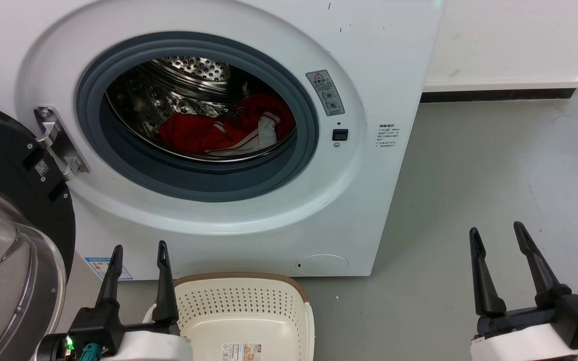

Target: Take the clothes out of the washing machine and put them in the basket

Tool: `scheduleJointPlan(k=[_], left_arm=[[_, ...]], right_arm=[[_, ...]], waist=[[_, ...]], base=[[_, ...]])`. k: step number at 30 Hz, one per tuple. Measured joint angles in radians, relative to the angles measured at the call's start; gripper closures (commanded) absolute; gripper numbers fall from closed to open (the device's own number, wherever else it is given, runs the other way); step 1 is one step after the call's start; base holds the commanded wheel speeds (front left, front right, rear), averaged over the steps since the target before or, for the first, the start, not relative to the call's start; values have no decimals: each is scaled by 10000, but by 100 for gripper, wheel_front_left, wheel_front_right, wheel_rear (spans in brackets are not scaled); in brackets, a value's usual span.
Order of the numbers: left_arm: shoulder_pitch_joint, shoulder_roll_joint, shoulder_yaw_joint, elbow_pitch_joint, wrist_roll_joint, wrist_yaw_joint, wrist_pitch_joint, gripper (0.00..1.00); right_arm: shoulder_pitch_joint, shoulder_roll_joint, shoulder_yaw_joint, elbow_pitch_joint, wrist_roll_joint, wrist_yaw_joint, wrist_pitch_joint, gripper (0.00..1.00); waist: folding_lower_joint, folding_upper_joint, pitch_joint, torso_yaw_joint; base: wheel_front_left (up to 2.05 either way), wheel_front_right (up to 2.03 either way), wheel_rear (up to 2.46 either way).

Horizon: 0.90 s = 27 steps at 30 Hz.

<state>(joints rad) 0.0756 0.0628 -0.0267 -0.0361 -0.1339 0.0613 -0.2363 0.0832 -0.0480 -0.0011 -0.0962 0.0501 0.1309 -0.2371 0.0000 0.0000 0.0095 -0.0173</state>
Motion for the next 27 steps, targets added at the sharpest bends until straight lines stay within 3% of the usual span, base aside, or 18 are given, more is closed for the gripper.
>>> scheduleJointPlan(k=[15,27], left_arm=[[185,-82,146,73,978,-130,-255,0],[208,-107,226,173,978,-169,-267,0]], right_arm=[[121,-4,42,-42,-773,2,-263,0],[146,-8,-50,194,-495,2,-263,0]], waist=[[0,0,36,-46],[0,0,43,-56]], base=[[0,0,0],[0,0,0]])
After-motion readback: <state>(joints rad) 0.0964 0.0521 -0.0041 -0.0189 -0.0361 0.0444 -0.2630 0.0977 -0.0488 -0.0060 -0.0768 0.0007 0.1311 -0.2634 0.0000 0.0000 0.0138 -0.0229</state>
